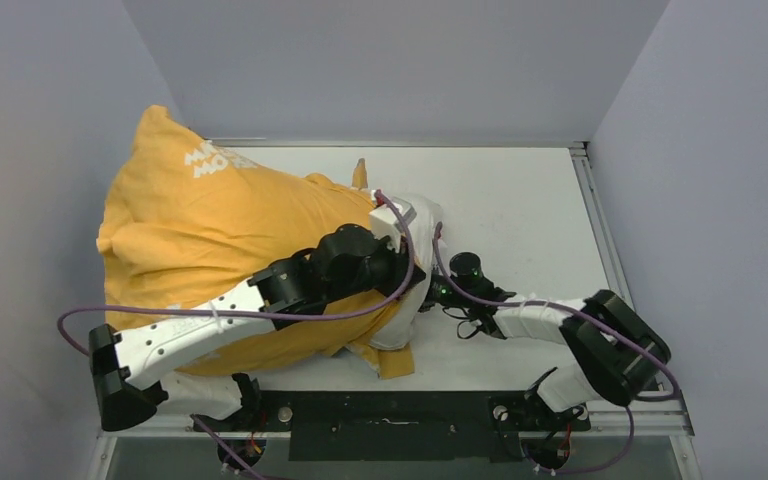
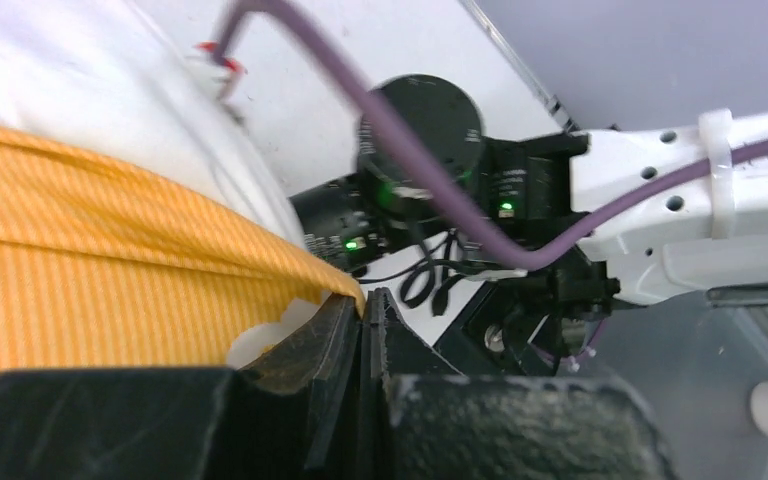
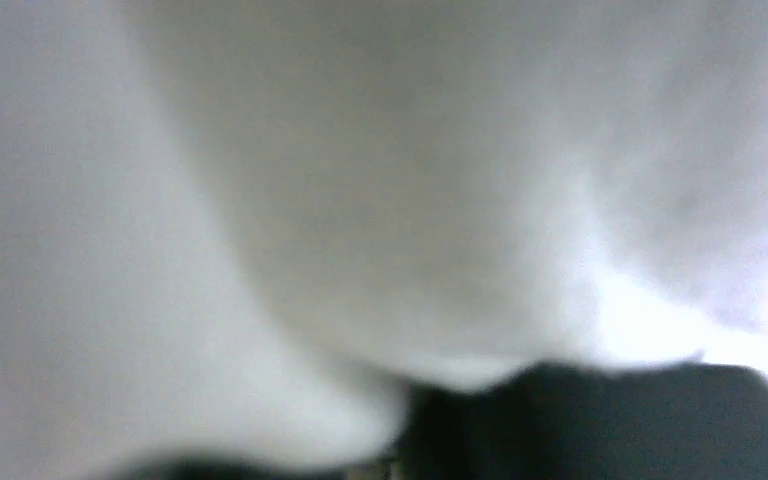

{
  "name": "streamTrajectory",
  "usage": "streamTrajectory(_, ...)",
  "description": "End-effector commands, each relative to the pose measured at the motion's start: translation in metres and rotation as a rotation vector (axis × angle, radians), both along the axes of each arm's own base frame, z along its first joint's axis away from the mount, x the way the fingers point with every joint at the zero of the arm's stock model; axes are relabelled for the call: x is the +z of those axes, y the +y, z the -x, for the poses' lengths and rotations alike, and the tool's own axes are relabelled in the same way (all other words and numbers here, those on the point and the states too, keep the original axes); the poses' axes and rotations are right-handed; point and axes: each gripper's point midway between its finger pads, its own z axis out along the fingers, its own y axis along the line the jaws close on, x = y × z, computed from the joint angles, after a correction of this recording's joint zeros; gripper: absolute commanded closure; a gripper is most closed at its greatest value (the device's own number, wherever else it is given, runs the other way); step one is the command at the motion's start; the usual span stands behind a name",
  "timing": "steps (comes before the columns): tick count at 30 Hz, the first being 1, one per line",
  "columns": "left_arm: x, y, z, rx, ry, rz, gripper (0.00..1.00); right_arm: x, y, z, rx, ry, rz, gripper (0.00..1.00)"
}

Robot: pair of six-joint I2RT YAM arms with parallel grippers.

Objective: Put the pillow into the pillowcase
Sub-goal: Stuff the pillow into the pillowcase.

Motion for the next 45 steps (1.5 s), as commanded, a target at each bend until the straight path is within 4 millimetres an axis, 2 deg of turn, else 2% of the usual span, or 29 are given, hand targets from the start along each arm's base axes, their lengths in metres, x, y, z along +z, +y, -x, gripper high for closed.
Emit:
streamTrajectory(1, 0.086, 0.024, 0.018, 0.024, -0.045, 0.303, 1.0, 0.072, -0.016, -0.007, -0.065, -0.253, -0.082, 0.66)
streamTrajectory(3, 0.069, 0.056, -0.002, 0.16, -0.031, 0.285, 1.0, 0.06, -0.039, -0.008, -0.136, -0.243, 0.034, 0.48)
streamTrajectory(6, 0.04, 0.098, -0.024, 0.311, -0.01, 0.263, 1.0, 0.065, -0.073, -0.013, -0.226, -0.298, 0.16, 0.17)
streamTrajectory(7, 0.038, 0.109, -0.026, 0.335, -0.016, 0.272, 1.0, 0.066, -0.084, -0.014, -0.248, -0.306, 0.197, 0.06)
streamTrajectory(11, 0.021, 0.128, -0.03, 0.395, -0.021, 0.252, 1.0, 0.087, -0.117, -0.023, -0.271, -0.296, 0.207, 0.1)
streamTrajectory(16, 0.011, 0.13, -0.03, 0.404, -0.01, 0.241, 1.0, 0.113, -0.138, -0.037, -0.289, -0.207, 0.053, 0.1)
streamTrajectory(21, 0.007, 0.125, -0.029, 0.38, 0.003, 0.233, 1.0, 0.105, -0.149, -0.053, -0.34, -0.07, -0.074, 0.1)
streamTrajectory(23, 0.007, 0.122, -0.027, 0.364, 0.005, 0.235, 1.0, 0.094, -0.143, -0.056, -0.313, 0.001, -0.113, 0.1)
streamTrajectory(25, 0.007, 0.119, -0.026, 0.346, 0.005, 0.239, 1.0, 0.09, -0.128, -0.056, -0.258, 0.047, -0.165, 0.1)
streamTrajectory(28, 0.009, 0.107, -0.024, 0.296, 0.019, 0.258, 1.0, 0.089, -0.089, -0.046, -0.15, 0.098, -0.218, 0.1)
streamTrajectory(29, 0.01, 0.101, -0.022, 0.272, 0.029, 0.266, 1.0, 0.091, -0.074, -0.039, -0.109, 0.116, -0.248, 0.1)
streamTrajectory(31, 0.013, 0.086, -0.02, 0.225, 0.06, 0.283, 1.0, 0.112, -0.051, -0.024, -0.043, 0.095, -0.364, 0.04)
streamTrajectory(32, 0.014, 0.075, -0.016, 0.181, 0.084, 0.284, 1.0, 0.127, -0.039, -0.014, 0.005, 0.061, -0.427, 0.07)
streamTrajectory(35, 0.029, 0.04, -0.001, 0.061, 0.11, 0.3, 1.0, 0.142, -0.01, 0.003, 0.083, 0.054, -0.482, 0.42)
streamTrajectory(38, 0.049, 0.005, 0.018, -0.031, 0.083, 0.314, 1.0, 0.15, 0.017, 0.022, 0.163, 0.048, -0.517, 0.7)
streamTrajectory(41, 0.075, -0.017, 0.035, -0.121, 0.077, 0.364, 1.0, 0.145, 0.037, 0.038, 0.206, 0.069, -0.523, 0.86)
streamTrajectory(45, 0.112, -0.031, 0.057, -0.228, 0.066, 0.497, 1.0, 0.129, 0.052, 0.044, 0.207, 0.085, -0.509, 0.91)
